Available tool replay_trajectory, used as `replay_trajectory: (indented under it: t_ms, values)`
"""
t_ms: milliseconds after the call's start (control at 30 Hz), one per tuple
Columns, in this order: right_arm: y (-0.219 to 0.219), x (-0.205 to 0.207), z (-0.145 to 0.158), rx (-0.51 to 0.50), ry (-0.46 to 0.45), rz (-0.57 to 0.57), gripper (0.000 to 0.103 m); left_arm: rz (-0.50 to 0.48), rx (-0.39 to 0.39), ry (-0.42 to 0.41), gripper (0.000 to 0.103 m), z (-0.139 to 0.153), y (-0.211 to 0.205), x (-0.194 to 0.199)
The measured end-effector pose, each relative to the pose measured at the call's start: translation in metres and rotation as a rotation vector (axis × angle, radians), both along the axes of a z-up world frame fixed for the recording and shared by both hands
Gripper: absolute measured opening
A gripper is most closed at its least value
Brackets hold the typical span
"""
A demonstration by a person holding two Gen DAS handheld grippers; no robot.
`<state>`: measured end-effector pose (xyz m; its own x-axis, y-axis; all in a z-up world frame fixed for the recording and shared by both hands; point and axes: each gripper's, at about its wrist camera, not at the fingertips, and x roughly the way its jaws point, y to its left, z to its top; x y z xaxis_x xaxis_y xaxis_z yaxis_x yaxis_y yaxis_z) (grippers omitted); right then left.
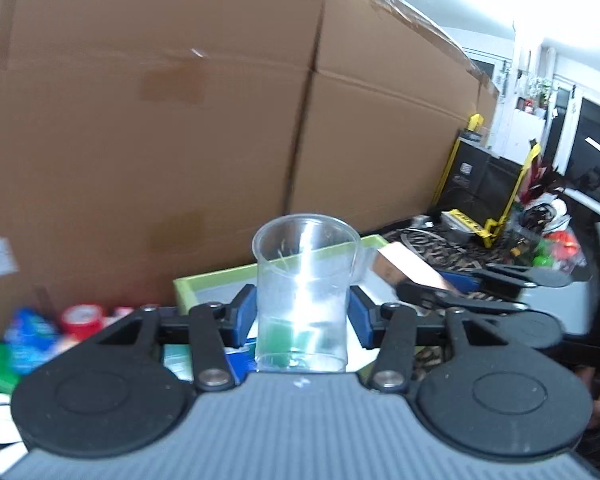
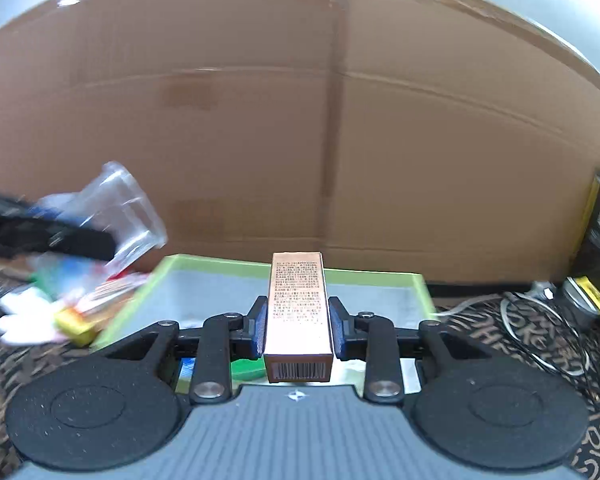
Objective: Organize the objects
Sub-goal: 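Carry the cup and copper box into the lime-green box and open both tools, then withdraw both tools from the lime-green box back to the pile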
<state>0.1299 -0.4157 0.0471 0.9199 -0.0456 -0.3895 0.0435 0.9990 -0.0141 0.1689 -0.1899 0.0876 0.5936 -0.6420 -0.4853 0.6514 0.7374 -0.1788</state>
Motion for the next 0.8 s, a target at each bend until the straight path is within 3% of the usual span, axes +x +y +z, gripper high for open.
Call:
replay_trajectory:
  t_ms: [100,300,467,500,533,600,633,733,800]
  values:
    - [-0.023,0.028,-0.015,0.002,0.044,-0.059,0.034,-0.022,-0.019,0.094,0.049,-0.019,-0.033,0.028]
    - [-0.039,0.062,-0.039,-0.04,0.1,-0.07,0.034,0.013,0.04,0.157,0.049,-0.059,-0.085,0.068]
    - [-0.04,0.078,-0.053,-0.057,0.129,-0.062,0.034,0.046,0.093,0.133,0.051,-0.076,-0.104,0.081]
    - [-0.041,0.08,-0.057,-0.061,0.142,-0.051,0.034,0.053,0.097,0.117,0.057,-0.078,-0.105,0.081]
    - [-0.04,0.082,-0.059,-0.089,0.14,-0.049,0.037,0.049,0.098,0.104,0.075,-0.081,-0.106,0.082]
    - [-0.039,0.08,-0.056,-0.131,0.136,-0.048,0.053,0.067,0.094,0.079,0.093,-0.081,-0.102,0.078]
    - [-0.038,0.073,-0.053,-0.142,0.107,-0.059,0.06,0.074,0.083,0.051,0.096,-0.079,-0.099,0.074]
    - [-0.039,0.045,-0.036,-0.151,0.004,-0.074,0.061,0.054,0.065,-0.006,0.103,-0.067,-0.086,0.059]
    - [-0.04,0.022,-0.024,-0.113,-0.072,-0.087,0.069,0.056,0.044,-0.04,0.103,-0.056,-0.074,0.046]
